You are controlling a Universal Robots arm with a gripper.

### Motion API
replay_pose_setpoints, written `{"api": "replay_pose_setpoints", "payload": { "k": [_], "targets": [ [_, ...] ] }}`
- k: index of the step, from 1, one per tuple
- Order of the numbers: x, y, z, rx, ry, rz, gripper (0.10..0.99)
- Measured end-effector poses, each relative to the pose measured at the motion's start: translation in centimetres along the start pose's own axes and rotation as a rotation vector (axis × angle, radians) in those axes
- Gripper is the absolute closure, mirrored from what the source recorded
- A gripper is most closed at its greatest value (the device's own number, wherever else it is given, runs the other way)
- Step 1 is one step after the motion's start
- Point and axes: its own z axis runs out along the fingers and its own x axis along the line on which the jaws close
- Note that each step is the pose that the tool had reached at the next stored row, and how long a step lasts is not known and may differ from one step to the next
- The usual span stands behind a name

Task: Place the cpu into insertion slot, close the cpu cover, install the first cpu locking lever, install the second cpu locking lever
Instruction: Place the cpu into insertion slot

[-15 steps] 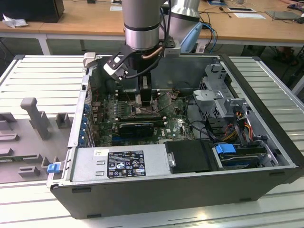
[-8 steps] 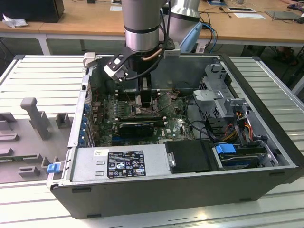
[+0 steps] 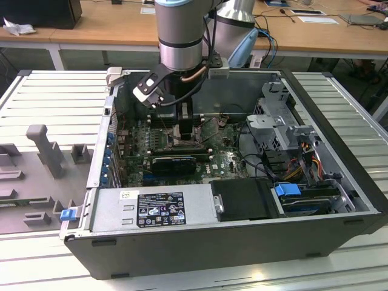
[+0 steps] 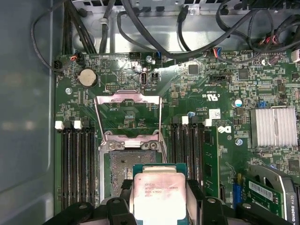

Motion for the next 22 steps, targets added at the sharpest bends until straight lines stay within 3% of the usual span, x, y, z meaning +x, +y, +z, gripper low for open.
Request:
{"api": "replay_pose_setpoints", "payload": {
  "k": [22],
  "targets": [
    [1.12, -0.15, 0.08, 0.0, 0.0, 0.0, 0.553]
  ]
}}
